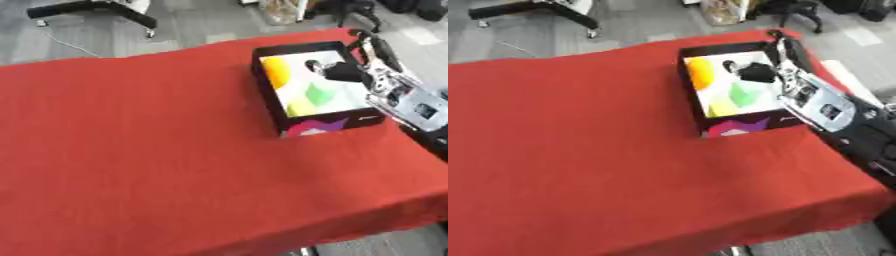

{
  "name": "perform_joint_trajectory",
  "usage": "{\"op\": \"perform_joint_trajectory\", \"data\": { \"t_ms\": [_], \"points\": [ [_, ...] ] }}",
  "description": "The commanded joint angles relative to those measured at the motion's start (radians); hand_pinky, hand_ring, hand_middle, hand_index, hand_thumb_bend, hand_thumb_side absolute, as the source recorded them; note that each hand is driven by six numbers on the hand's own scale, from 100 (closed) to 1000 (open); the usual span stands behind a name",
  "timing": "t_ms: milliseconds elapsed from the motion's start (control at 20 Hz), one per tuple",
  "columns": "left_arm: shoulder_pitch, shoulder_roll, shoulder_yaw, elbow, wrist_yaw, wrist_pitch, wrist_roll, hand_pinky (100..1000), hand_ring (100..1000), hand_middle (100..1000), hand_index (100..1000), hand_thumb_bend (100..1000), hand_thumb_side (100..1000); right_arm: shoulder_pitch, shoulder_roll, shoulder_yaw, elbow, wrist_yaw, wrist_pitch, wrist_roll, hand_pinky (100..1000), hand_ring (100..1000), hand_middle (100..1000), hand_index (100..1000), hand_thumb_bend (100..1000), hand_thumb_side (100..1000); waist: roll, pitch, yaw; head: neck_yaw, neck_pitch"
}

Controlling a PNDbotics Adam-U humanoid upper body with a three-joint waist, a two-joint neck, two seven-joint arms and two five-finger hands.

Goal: Pick up the objects with one hand, pass them to the other hand, and then place them into the box on the other side of the table.

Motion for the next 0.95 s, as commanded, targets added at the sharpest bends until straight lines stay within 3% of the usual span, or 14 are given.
{"op": "perform_joint_trajectory", "data": {
  "t_ms": [50,200,250,300,500,750,900,950],
  "points": [
    [0.001,-0.003,0.012,-0.024,-0.039,-0.003,0.028,672,628,635,726,100,727,0.031,0.043,-0.055,-0.201,0.108,0.246,-0.326,584,967,724,950,567,446,-0.005,-0.011,-0.006,0.059,-0.003],
    [0.012,-0.021,0.01,-0.027,-0.095,-0.011,0.057,672,631,639,727,100,728,0.06,0.169,-0.036,-0.238,0.266,0.059,-0.326,599,969,734,949,558,479,-0.011,-0.009,-0.018,0.11,-0.003],
    [0.015,-0.028,0.008,-0.028,-0.111,-0.014,0.067,674,634,643,728,100,689,0.068,0.214,-0.027,-0.241,0.319,0.0,-0.326,604,965,736,946,718,548,-0.013,-0.008,-0.022,0.128,-0.003],
    [0.018,-0.034,0.007,-0.031,-0.126,-0.018,0.079,674,635,642,728,100,730,0.076,0.262,-0.016,-0.242,0.372,-0.056,-0.326,606,964,736,945,541,500,-0.016,-0.007,-0.027,0.147,-0.003],
    [0.038,-0.058,-0.007,-0.034,-0.164,-0.035,0.112,677,643,648,731,100,760,0.097,0.436,0.044,-0.243,0.539,-0.21,-0.326,604,923,714,933,505,526,-0.022,-0.008,-0.054,0.233,-0.003],
    [0.063,-0.073,-0.023,-0.018,-0.178,-0.049,0.113,675,643,648,729,100,780,0.106,0.583,0.104,-0.243,0.665,-0.267,-0.326,598,914,701,917,481,509,-0.025,-0.011,-0.076,0.292,-0.003],
    [0.065,-0.076,-0.025,-0.011,-0.182,-0.053,0.109,675,643,648,729,100,780,0.109,0.604,0.112,-0.243,0.686,-0.265,-0.326,598,914,701,917,481,509,-0.025,-0.012,-0.078,0.296,-0.003],
    [0.066,-0.077,-0.026,-0.01,-0.182,-0.053,0.109,672,638,640,720,100,792,0.11,0.606,0.113,-0.243,0.687,-0.264,-0.326,580,905,677,907,480,444,-0.024,-0.012,-0.079,0.298,-0.003]
  ]
}}
